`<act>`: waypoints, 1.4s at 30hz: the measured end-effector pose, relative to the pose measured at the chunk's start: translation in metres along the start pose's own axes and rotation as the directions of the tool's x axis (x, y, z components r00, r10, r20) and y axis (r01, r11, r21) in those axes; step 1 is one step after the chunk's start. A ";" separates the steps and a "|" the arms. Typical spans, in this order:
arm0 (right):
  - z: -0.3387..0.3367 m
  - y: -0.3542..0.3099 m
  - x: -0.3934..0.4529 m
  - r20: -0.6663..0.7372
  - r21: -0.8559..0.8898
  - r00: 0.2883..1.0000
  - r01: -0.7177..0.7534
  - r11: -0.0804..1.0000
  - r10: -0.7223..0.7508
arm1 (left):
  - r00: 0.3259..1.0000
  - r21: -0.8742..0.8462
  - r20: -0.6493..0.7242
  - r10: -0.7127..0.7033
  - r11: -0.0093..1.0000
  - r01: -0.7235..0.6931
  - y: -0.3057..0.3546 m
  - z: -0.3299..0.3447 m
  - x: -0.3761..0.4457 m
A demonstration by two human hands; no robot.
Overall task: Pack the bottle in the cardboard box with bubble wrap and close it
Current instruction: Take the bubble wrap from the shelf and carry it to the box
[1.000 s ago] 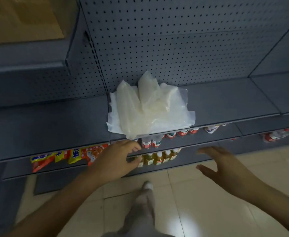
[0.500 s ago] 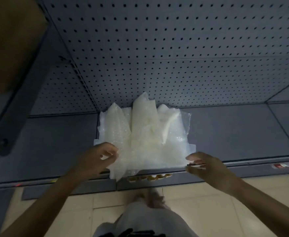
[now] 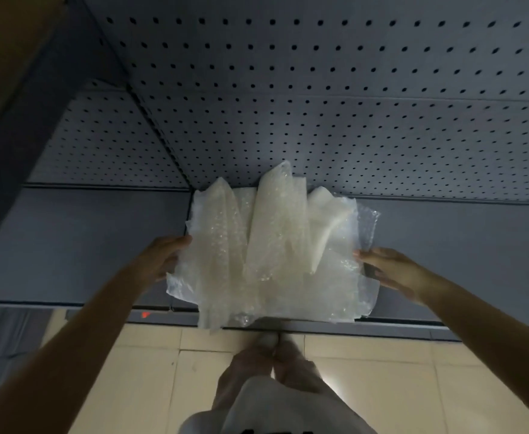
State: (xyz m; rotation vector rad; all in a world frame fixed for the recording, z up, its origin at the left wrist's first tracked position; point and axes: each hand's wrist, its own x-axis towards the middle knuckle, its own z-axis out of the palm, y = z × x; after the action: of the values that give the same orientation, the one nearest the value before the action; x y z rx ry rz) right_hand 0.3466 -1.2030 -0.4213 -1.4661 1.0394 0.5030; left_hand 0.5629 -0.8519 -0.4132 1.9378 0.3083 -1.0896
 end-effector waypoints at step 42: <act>0.031 0.008 0.002 -0.240 0.208 0.966 0.149 0.967 -0.097 | 0.888 -0.073 0.404 0.218 0.976 -0.206 0.007 0.017 0.011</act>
State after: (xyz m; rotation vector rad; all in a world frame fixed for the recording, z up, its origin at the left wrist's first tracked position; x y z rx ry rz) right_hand 0.3492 -1.1729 -0.4335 -1.3965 1.1361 0.1219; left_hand 0.5635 -0.8715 -0.4222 1.6198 -0.1187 -1.2998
